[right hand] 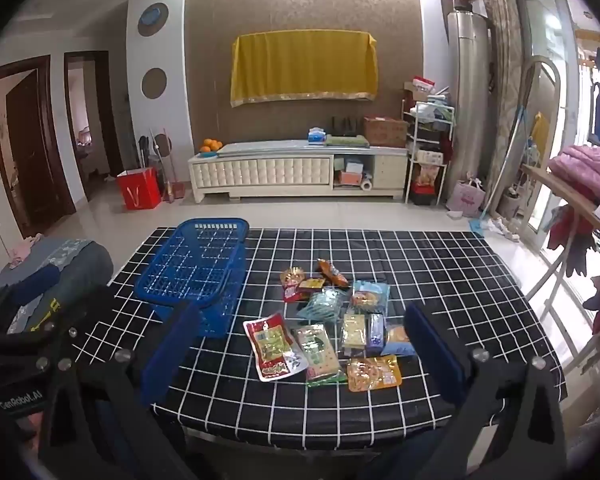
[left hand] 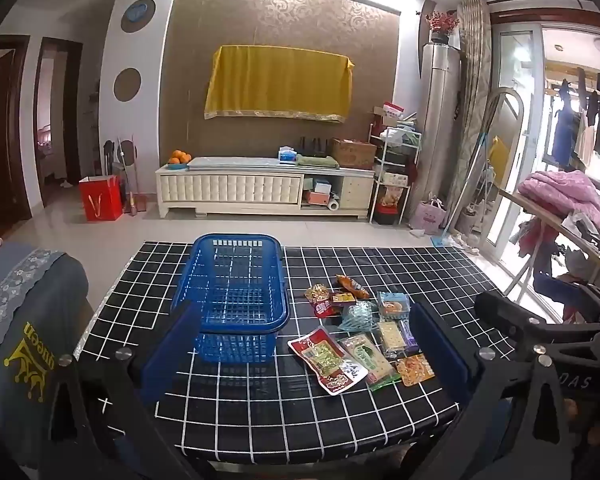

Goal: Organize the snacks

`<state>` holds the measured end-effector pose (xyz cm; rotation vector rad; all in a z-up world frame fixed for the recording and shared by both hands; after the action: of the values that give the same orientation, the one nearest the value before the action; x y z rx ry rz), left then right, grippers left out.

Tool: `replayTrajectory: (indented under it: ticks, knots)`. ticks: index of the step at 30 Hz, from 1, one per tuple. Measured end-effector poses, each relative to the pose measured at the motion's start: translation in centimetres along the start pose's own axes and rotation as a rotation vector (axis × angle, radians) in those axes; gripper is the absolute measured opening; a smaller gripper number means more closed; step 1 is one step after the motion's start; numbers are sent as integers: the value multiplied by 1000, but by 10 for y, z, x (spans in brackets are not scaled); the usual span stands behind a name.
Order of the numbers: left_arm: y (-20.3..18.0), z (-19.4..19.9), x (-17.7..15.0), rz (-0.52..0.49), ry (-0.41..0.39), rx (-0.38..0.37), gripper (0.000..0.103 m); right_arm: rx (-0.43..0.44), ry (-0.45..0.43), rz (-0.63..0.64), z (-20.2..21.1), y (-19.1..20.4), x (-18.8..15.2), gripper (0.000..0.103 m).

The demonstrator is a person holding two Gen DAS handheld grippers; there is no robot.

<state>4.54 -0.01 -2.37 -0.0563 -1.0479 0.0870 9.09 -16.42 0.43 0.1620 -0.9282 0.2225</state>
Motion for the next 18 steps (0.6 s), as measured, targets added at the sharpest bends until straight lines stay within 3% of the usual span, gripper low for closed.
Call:
replayTrajectory:
  ticks: [18]
  knots:
    - [0, 7, -3, -7, 14, -4, 103, -19, 26, 13, 9, 2, -3, 103]
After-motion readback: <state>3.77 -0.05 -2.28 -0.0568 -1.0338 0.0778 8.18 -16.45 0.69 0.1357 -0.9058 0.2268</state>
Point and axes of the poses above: each gripper's, at about its wrist camera, not at the fingertips, and z roughly against the way its jaws point, y to its left, x to its top, the point moved 5 cm from there along -z, roughly the way its jaws point, and after that the axes turned 3 degrees about y, right-handed, at the moved point
